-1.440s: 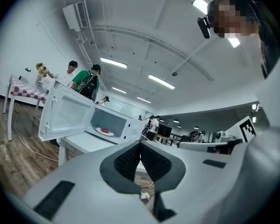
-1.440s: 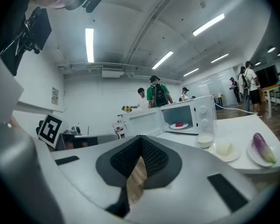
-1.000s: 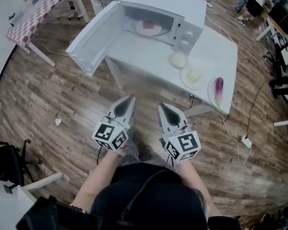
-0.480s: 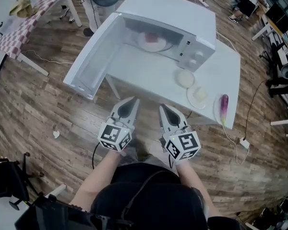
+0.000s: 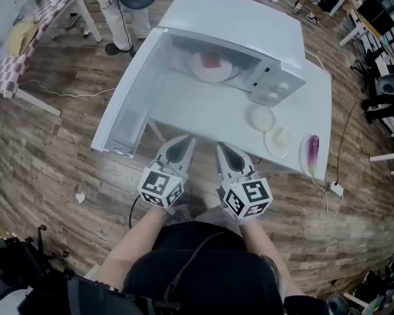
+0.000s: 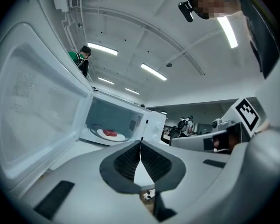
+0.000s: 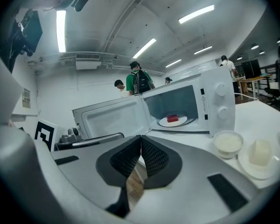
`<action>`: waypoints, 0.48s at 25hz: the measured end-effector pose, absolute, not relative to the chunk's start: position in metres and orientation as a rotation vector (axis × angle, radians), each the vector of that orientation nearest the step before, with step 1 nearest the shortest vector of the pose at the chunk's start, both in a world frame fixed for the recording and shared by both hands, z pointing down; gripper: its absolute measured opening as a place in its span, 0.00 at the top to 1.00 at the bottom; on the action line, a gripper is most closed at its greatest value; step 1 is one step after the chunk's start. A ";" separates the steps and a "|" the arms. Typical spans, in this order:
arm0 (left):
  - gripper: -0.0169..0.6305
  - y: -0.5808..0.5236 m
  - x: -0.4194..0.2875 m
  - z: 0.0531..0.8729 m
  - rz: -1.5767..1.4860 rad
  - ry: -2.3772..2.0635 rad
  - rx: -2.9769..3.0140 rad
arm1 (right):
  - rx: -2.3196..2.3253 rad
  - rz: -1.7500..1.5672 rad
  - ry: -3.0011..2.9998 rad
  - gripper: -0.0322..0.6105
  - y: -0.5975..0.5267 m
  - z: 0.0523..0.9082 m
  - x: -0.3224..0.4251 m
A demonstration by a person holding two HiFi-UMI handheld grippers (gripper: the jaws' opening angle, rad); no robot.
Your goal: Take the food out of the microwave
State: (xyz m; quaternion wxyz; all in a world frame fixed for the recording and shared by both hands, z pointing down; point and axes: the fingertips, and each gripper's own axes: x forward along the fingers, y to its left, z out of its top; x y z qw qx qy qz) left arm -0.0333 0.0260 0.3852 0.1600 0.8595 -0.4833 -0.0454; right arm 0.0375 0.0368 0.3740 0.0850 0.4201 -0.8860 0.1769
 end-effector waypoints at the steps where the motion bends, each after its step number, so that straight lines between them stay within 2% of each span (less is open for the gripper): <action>1: 0.95 0.022 -0.036 0.386 -0.144 -1.370 2.453 | 1.266 0.535 -2.641 0.92 0.034 0.375 0.034; 12: 0.95 0.013 -0.030 0.384 -0.171 -1.297 2.470 | 1.329 0.567 -2.602 0.92 0.024 0.384 0.022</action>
